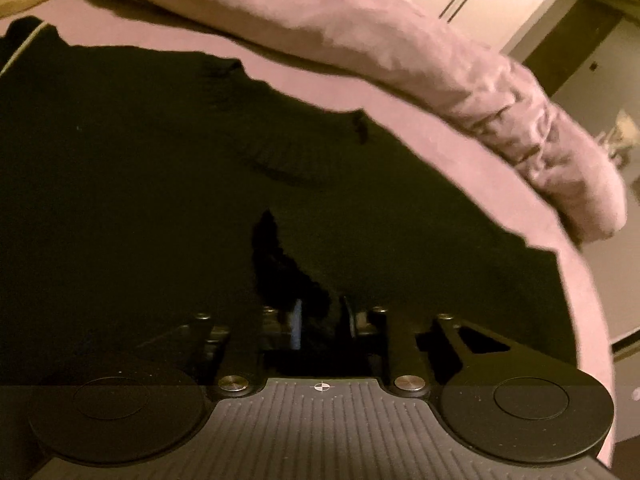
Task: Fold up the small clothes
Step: 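Lift the sleeve across the sweater body and open the right tool, then grasp the other black sleeve with the left tool, then carry the sleeve across the sweater body and open the left tool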
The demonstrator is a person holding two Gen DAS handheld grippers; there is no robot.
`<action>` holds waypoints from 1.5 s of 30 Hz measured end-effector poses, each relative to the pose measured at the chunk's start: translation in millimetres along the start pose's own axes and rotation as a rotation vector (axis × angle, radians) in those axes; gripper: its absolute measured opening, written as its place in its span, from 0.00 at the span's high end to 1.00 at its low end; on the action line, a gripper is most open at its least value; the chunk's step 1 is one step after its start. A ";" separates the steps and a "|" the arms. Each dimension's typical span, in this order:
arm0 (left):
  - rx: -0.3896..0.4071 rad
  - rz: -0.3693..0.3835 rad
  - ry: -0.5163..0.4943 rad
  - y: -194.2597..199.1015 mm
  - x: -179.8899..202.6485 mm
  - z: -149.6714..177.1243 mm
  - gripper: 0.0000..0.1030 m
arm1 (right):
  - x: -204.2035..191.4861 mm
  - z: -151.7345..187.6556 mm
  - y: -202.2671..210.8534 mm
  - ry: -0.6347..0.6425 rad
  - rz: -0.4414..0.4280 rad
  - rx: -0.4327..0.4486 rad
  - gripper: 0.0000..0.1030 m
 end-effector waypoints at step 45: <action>0.263 -0.158 -0.112 71.3 -168.0 -76.7 0.26 | -69.7 -17.2 -98.4 0.139 0.204 -0.163 0.59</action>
Point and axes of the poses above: each gripper's, at about its wrist camera, not at the fingertips, and y roughly against the way its jaws point, x to its right, z to its underside, the point moved 8 cm from there along -y, roughly the way its jaws point, and after that the axes turned 6 degrees about x, right-handed, at the moved point
